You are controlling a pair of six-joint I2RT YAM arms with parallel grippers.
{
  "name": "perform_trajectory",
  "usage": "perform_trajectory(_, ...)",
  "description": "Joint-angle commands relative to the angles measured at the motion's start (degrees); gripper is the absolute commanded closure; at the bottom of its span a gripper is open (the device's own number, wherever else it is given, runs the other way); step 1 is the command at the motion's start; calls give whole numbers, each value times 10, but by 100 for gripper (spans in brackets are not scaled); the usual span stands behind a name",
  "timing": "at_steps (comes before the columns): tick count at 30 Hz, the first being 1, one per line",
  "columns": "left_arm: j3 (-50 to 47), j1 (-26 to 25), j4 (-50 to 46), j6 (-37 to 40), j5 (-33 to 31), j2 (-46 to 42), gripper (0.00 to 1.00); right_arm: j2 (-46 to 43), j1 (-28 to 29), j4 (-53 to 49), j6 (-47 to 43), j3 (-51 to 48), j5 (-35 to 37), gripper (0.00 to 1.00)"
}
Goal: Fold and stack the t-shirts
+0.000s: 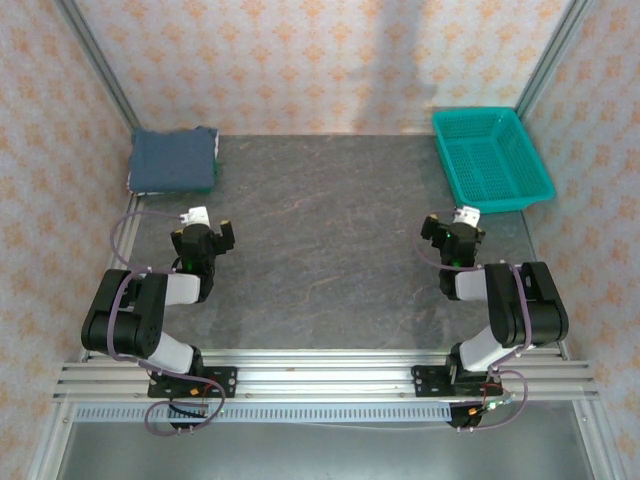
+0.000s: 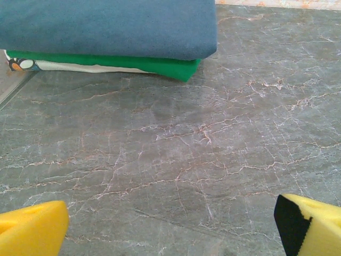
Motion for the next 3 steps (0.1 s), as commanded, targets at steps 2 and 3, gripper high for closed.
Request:
perform_trajectory(2, 13, -5, 16, 15, -8, -2, 0, 1, -1, 2, -10, 7, -13, 1)
perform_trajectory(3, 13, -5, 16, 15, -8, -3, 0, 2, -2, 1, -10, 8, -13, 1)
